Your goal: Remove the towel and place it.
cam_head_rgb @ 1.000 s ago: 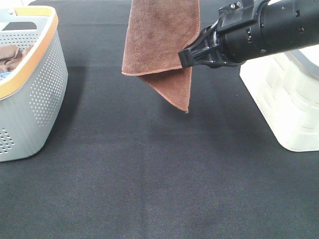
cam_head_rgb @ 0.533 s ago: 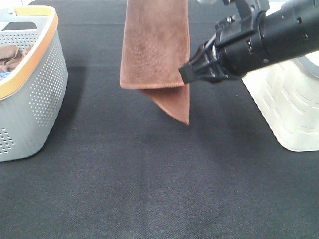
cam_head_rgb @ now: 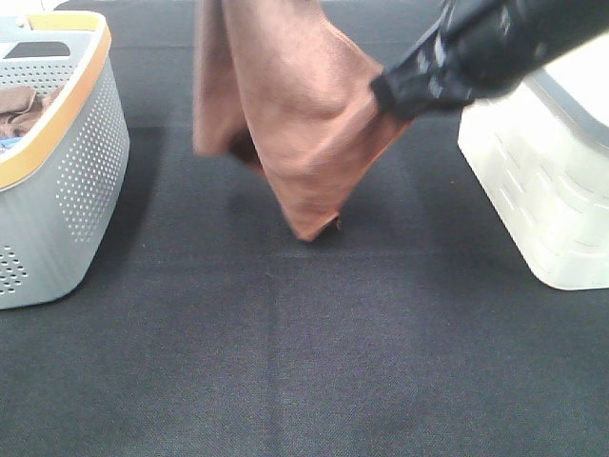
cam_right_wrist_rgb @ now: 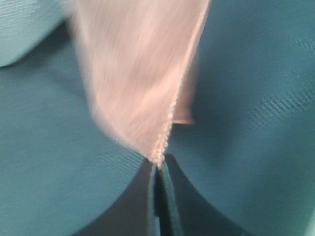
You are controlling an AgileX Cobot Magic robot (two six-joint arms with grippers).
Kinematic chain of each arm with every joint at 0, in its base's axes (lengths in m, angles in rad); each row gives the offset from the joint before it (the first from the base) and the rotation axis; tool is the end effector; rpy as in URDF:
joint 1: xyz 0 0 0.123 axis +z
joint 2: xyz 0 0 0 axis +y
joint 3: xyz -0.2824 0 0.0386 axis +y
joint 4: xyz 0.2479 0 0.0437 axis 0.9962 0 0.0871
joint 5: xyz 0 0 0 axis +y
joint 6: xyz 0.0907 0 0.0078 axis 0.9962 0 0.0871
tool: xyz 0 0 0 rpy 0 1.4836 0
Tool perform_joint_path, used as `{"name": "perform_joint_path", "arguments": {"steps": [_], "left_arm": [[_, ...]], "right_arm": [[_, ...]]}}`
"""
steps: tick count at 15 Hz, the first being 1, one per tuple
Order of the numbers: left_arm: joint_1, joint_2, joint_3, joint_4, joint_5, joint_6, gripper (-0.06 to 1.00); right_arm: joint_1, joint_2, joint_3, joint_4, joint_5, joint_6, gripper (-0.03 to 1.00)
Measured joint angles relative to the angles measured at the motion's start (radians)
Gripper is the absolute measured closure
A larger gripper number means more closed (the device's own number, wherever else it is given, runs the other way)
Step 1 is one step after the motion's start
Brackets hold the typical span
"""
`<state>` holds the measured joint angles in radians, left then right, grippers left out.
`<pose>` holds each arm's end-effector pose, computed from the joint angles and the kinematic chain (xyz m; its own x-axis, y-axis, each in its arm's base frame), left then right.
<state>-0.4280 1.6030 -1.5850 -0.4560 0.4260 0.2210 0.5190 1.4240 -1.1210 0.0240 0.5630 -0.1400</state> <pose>0.3400 -0.1734 0.4152 -0.3904 -0.0356 -0.9200 0.4980 0.8322 -0.2436 0.2697 0.1554 0.3117 -0.5453 -0.4490 -0.7078 -0.5731 0.8159 -0.0761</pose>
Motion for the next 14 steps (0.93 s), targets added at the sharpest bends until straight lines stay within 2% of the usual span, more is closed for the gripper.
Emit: {"name": "perform_joint_path", "arguments": {"steps": [3, 6, 9, 10, 14], "left_arm": [[0.073, 0.013, 0.000, 0.004, 0.001, -0.002, 0.94], [0.103, 0.083, 0.000, 0.007, -0.101, 0.012, 0.94], [0.103, 0.181, 0.000, 0.009, -0.342, 0.076, 0.94], [0.103, 0.181, 0.000, 0.009, -0.342, 0.076, 0.94], [0.104, 0.280, 0.000, 0.009, -0.672, 0.100, 0.94]], "right_arm": [[-0.079, 0.011, -0.092, -0.081, 0.012, 0.061, 0.97], [-0.160, 0.092, -0.179, -0.087, -0.006, 0.065, 0.97], [-0.179, 0.249, -0.337, -0.135, -0.063, 0.056, 0.97], [-0.179, 0.249, -0.337, -0.135, -0.063, 0.056, 0.97], [-0.179, 0.392, -0.584, -0.227, -0.144, 0.088, 0.97]]}}
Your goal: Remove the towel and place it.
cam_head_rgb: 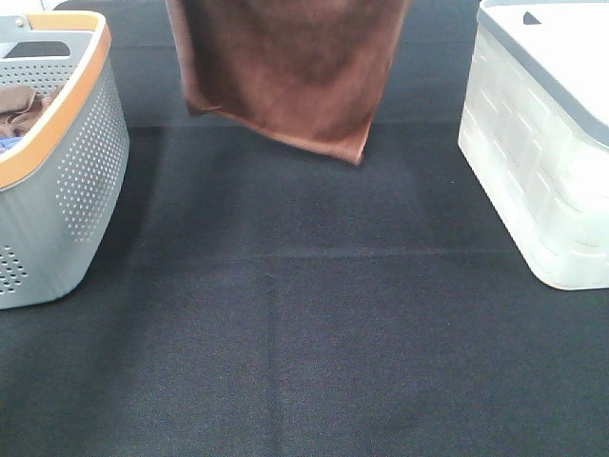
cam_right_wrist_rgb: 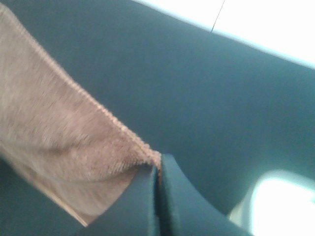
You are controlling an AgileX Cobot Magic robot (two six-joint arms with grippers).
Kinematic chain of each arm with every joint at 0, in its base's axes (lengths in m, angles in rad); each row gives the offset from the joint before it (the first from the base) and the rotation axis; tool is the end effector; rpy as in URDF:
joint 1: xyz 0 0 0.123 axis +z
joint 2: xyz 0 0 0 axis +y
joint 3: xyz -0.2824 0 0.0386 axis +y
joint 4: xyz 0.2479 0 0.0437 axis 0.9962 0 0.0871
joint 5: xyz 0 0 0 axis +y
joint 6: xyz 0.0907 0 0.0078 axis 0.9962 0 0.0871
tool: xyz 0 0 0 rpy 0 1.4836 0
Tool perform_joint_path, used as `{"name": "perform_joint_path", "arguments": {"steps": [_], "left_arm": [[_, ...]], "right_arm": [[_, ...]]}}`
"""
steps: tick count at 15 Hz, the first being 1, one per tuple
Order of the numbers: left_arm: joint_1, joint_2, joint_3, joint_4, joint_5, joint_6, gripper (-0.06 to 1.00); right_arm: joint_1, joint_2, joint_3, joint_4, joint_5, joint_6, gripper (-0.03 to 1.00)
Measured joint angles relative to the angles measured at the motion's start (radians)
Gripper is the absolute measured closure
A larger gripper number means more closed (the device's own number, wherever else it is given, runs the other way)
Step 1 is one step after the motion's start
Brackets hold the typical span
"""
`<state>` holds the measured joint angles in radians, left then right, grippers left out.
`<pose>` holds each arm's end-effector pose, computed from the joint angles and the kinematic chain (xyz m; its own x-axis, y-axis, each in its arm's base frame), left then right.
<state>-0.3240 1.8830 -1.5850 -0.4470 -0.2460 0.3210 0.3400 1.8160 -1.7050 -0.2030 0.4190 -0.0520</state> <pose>0.4427 -0.1386 0.3498 -0.0135 -0.1150 -0.9933 0.2167 0.9694 -0.1152 0.4168 0.1395 0.3652 -0.3244 -0.3639 -0.8731 -0.3485 0.9041 -0.2473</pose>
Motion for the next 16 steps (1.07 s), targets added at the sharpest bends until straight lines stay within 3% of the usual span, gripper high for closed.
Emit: {"name": "perform_joint_path", "arguments": {"steps": [2, 4, 5, 7, 10, 16], "left_arm": [[0.000, 0.070, 0.000, 0.006, -0.189, 0.003, 0.94], [0.000, 0.123, 0.000, 0.015, -0.253, 0.003, 0.94], [0.000, 0.146, 0.000, 0.018, -0.236, 0.003, 0.94], [0.000, 0.164, 0.000, 0.041, -0.074, 0.003, 0.94], [0.000, 0.159, 0.000, 0.135, 0.291, 0.003, 0.94], [0.000, 0.072, -0.002, 0.176, 0.848, 0.003, 0.94]], "right_arm": [[0.000, 0.056, -0.060, -0.073, -0.094, 0.013, 0.97], [0.000, 0.089, -0.063, -0.105, -0.102, 0.014, 0.97], [0.000, 0.106, -0.063, -0.111, -0.061, 0.014, 0.97], [0.000, 0.136, -0.063, -0.110, 0.093, 0.014, 0.97], [0.000, 0.143, -0.063, -0.065, 0.297, 0.014, 0.97], [0.000, 0.143, -0.063, 0.162, 0.656, -0.066, 0.97]]}}
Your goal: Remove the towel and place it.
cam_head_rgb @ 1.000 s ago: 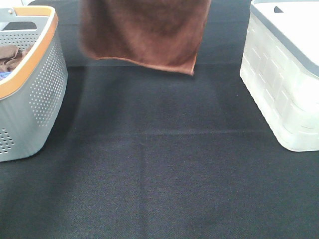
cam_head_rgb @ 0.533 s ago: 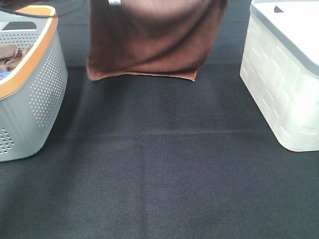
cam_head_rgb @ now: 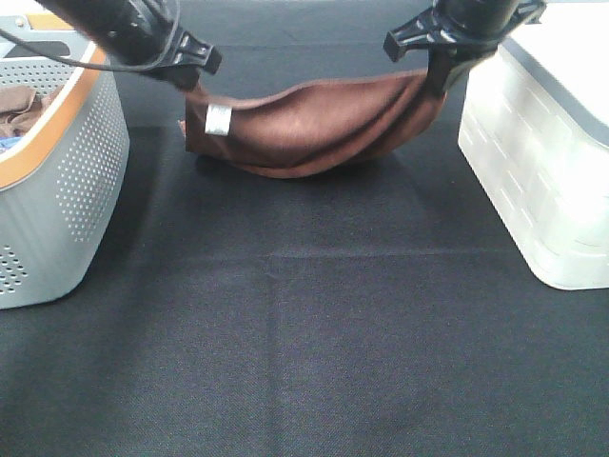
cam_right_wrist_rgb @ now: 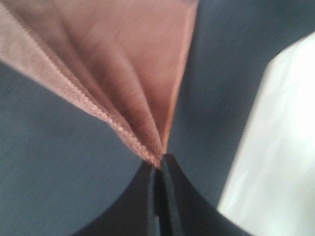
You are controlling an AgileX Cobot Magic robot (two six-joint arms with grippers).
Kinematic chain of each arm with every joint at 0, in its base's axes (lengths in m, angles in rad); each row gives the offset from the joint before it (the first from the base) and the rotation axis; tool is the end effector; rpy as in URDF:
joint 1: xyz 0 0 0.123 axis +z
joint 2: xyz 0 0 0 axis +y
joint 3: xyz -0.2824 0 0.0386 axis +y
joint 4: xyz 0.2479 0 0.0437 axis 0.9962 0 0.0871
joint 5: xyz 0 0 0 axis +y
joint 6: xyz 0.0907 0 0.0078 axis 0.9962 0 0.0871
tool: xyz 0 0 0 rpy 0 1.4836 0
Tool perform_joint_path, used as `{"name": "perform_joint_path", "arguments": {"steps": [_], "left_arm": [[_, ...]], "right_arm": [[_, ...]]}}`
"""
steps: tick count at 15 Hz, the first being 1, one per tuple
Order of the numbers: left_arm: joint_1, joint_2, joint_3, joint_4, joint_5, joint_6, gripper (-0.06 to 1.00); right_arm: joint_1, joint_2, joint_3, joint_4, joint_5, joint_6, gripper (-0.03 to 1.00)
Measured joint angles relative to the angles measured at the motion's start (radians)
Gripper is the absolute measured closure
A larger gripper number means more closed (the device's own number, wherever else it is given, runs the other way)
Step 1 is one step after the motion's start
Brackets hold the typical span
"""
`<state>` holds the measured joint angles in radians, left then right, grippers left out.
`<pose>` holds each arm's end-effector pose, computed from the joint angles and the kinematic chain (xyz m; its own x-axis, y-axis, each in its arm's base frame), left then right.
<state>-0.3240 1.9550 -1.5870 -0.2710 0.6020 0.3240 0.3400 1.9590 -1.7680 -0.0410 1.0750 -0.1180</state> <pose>0.4192 -0.1554 0.2533 -0.6781 0.3307 -0.6564 0.4771 0.8774 -0.0509 0.4055 0.1400 0.2815 -0.8190 -0.4350 -0.3742 -0.4367 0.8956 -0.0854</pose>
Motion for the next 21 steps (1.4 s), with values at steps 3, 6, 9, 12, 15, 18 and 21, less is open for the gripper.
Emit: {"name": "perform_joint_path", "arguments": {"steps": [3, 6, 9, 12, 15, 18, 21], "left_arm": [[-0.007, -0.012, -0.003, -0.015, 0.263, -0.047, 0.94], [-0.031, -0.013, -0.003, 0.002, 0.425, -0.067, 0.94], [-0.038, -0.014, -0.003, 0.028, 0.531, -0.096, 0.94], [-0.042, -0.015, -0.003, 0.038, 0.603, -0.106, 0.94], [-0.067, -0.015, 0.029, 0.033, 0.604, -0.109, 0.94], [-0.112, -0.015, 0.110, 0.033, 0.606, -0.109, 0.94], [-0.137, -0.015, 0.147, 0.033, 0.606, -0.117, 0.94]], "right_arm": [[0.000, 0.000, 0.000, 0.083, 0.129, 0.000, 0.97], [0.000, 0.000, 0.000, 0.172, 0.139, -0.003, 0.97], [0.000, -0.007, 0.065, 0.222, 0.138, -0.005, 0.97], [0.000, -0.007, 0.200, 0.219, 0.143, -0.007, 0.97], [0.000, -0.008, 0.296, 0.217, 0.143, -0.007, 0.97], [0.000, -0.008, 0.339, 0.217, 0.142, -0.007, 0.97], [0.000, -0.009, 0.373, 0.214, 0.142, -0.007, 0.94]]}}
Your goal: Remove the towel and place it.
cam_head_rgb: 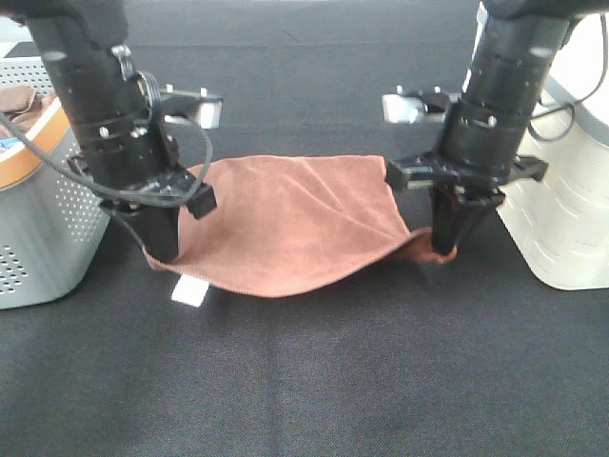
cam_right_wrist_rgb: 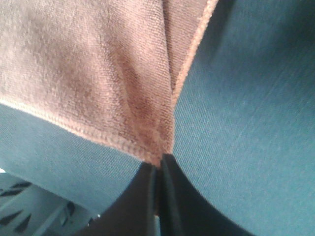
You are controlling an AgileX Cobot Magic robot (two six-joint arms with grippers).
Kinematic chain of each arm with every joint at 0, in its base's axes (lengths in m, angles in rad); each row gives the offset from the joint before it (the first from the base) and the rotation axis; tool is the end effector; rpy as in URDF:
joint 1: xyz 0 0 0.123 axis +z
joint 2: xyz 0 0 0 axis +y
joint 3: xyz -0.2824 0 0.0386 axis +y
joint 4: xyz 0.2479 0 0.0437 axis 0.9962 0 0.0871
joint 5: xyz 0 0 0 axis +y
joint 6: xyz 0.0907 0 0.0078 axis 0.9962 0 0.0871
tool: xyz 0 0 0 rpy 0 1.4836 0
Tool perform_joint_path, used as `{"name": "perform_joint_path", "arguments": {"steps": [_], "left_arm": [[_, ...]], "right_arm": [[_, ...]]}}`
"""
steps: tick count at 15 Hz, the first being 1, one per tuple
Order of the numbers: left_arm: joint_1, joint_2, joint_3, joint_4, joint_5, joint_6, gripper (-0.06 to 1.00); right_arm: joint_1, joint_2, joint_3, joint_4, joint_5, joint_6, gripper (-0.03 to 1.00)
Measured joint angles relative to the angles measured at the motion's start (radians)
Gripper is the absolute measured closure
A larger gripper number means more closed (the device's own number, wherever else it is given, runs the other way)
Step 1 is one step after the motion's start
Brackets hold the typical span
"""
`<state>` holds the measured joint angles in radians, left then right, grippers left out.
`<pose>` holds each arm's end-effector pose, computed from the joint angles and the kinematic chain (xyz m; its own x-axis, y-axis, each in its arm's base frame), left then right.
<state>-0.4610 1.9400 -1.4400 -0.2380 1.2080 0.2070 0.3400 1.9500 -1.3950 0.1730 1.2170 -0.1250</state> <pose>0.3249 -0.1838 0.2032 -0.8369 0.5473 0.0135 0.5309 0.8174 -0.2235 0.3385 0.1353 0.1883 -0.9150 -0.3912 0.0983 -0.3723 0.9129 0.1672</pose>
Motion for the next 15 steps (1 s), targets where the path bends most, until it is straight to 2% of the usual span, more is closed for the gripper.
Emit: {"name": "perform_joint_path", "arguments": {"steps": [2, 4, 5, 6, 7, 9, 10, 12, 15], "left_arm": [[-0.011, 0.000, 0.003, -0.001, 0.000, -0.033, 0.94], [-0.029, 0.000, 0.003, -0.001, 0.000, -0.045, 0.94], [-0.040, 0.000, 0.003, -0.002, 0.000, -0.046, 0.93], [-0.052, 0.000, 0.003, -0.002, 0.000, -0.047, 0.89], [-0.063, 0.000, 0.003, -0.002, 0.000, -0.047, 0.79], [-0.082, 0.000, 0.003, 0.002, 0.000, -0.047, 0.49], [-0.082, 0.000, 0.004, 0.011, 0.000, -0.047, 0.41], [-0.082, 0.000, 0.004, 0.028, 0.000, -0.055, 0.38], [-0.082, -0.007, -0.055, 0.102, 0.002, -0.109, 0.36]], "right_arm": [[0.000, 0.000, 0.046, -0.001, -0.008, 0.000, 0.81], [0.000, 0.000, 0.085, -0.003, -0.020, 0.000, 0.59], [0.000, 0.000, 0.089, -0.004, -0.020, 0.000, 0.44], [0.000, 0.000, 0.091, -0.004, -0.018, 0.000, 0.36], [0.000, 0.000, 0.091, -0.004, -0.018, 0.000, 0.31], [0.000, 0.000, 0.091, -0.004, -0.005, 0.000, 0.28], [0.000, -0.006, 0.091, -0.001, -0.005, -0.001, 0.28], [0.000, -0.021, 0.091, 0.007, -0.005, -0.002, 0.28], [0.000, -0.154, 0.091, 0.049, -0.005, -0.028, 0.28]]}}
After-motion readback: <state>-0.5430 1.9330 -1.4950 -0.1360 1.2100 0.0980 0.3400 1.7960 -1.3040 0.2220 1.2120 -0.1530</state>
